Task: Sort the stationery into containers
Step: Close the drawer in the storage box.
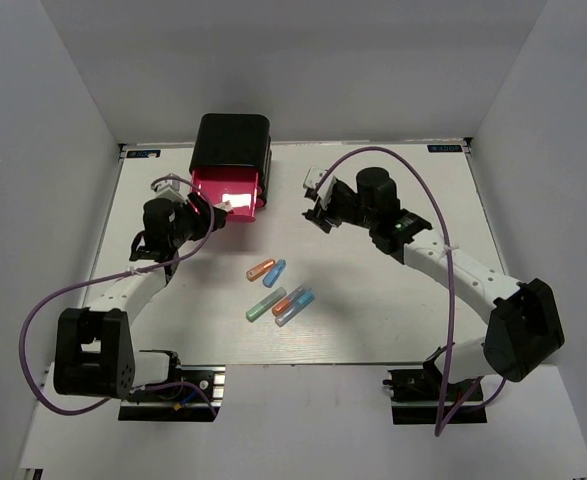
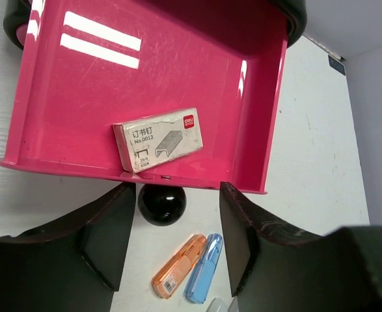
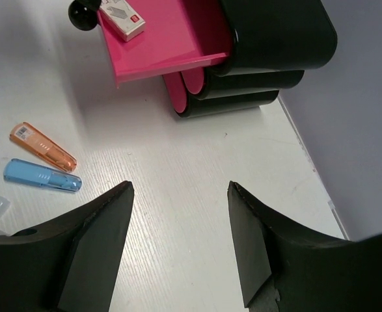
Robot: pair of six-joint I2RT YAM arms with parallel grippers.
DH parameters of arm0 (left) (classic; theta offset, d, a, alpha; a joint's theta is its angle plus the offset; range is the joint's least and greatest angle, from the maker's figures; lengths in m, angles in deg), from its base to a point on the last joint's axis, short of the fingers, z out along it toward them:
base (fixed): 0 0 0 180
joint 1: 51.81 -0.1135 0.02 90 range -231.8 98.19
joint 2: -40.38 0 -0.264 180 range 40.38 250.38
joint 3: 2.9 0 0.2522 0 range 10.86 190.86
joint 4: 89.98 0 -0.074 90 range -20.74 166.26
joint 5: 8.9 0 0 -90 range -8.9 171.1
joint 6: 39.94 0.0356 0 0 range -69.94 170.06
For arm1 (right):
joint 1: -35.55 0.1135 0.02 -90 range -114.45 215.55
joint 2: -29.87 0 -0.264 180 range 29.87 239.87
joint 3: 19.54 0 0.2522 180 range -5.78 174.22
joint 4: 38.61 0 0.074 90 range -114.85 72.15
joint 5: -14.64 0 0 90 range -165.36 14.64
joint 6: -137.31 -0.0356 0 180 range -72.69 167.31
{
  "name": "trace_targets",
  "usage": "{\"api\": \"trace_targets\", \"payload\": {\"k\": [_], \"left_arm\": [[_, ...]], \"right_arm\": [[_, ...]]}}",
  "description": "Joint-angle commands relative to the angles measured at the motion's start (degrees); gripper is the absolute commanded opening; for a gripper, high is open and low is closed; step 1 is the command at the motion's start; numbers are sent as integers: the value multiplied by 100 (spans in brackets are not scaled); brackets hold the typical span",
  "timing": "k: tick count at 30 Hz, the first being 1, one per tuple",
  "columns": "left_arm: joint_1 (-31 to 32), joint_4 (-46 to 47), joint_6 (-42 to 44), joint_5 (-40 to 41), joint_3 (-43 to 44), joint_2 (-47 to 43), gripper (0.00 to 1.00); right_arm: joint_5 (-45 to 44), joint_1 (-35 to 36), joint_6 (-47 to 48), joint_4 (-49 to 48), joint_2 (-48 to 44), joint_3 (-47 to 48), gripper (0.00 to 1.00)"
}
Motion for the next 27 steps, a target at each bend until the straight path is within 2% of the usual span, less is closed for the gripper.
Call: {"api": "trace_targets", "payload": {"k": [1, 8, 16, 21, 27], "left_arm": [[-1, -60, 240, -133, -45, -346, 65], [-1, 1, 318, -361, -344, -820, 62], [-1, -517, 758, -292, -204, -689, 58], [52, -789, 1013, -89, -11, -417, 60], [52, -667, 1013, -36, 95, -109, 64]], "right_arm": [[2, -85, -135, -256, -272, -122, 66], [63, -138, -144, -247, -360, -254, 66], [107, -182, -153, -247, -457, -377, 66], [98, -226, -153, -247, -518, -456, 66], [107, -217, -153, -247, -563, -526, 66]]}}
